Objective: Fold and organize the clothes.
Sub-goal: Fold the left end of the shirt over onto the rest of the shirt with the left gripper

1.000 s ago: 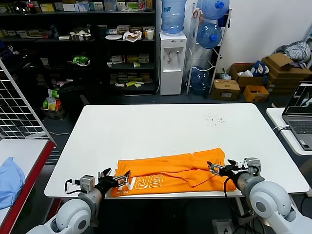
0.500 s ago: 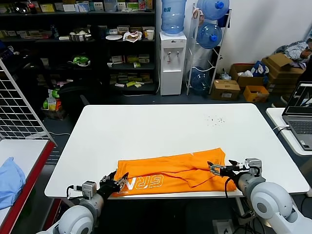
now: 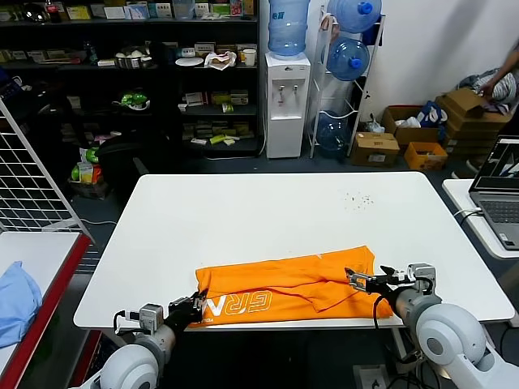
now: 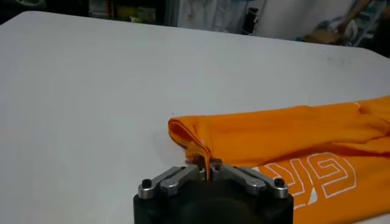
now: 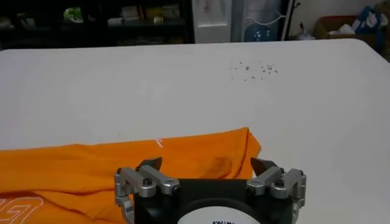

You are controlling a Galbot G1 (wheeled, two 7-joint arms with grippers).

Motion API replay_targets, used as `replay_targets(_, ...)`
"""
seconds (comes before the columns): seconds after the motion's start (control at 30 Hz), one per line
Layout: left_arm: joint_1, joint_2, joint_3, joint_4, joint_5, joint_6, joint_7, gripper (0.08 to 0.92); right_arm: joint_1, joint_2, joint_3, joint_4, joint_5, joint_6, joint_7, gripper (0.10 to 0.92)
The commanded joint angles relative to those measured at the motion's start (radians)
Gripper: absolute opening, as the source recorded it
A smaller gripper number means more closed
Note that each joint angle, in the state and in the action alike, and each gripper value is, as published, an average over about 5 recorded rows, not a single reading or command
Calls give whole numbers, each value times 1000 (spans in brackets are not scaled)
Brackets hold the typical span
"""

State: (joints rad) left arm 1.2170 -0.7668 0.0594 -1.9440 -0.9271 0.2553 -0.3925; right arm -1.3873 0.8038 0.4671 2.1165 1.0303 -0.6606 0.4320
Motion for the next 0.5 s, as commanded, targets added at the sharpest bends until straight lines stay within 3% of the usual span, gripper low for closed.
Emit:
replay_targets(0.03, 1, 33, -34, -44, -28, 4, -15, 118, 10, 3, -8, -8, -3, 4, -4, 921)
replay_targets(0.3, 48, 204, -168, -154, -144, 13, -45, 115, 59, 12, -51, -38, -28, 15, -33, 921)
replay_targets(0.5, 112, 335, -284, -130, -248, 20, -75, 115, 82, 25, -74, -54, -52, 23, -64, 921)
